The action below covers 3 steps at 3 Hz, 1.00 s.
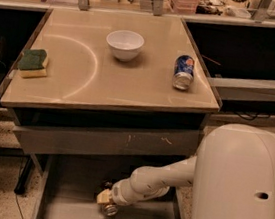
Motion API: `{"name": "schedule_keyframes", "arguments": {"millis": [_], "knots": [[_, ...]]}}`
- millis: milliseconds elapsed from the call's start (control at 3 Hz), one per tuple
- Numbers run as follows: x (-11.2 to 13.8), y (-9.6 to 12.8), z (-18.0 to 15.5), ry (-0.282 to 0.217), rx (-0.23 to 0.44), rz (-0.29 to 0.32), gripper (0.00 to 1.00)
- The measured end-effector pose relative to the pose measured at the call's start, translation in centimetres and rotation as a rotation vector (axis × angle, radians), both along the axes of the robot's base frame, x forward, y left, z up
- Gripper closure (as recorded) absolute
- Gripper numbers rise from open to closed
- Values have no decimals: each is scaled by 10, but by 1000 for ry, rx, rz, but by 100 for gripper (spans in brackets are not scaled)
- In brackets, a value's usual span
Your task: Place orange can into middle drawer
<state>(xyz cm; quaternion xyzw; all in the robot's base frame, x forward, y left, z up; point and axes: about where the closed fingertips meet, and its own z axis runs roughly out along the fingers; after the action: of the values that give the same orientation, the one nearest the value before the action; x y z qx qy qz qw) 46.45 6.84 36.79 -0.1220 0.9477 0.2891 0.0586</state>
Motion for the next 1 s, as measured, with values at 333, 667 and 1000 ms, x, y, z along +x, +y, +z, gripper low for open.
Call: {"name": "schedule_keyframes", "arguments": {"millis": [333,667,1000], "knots": [[0,0,0,0,0,0,36],[0,0,0,0,0,0,13],[0,0,0,0,0,0,0]]}}
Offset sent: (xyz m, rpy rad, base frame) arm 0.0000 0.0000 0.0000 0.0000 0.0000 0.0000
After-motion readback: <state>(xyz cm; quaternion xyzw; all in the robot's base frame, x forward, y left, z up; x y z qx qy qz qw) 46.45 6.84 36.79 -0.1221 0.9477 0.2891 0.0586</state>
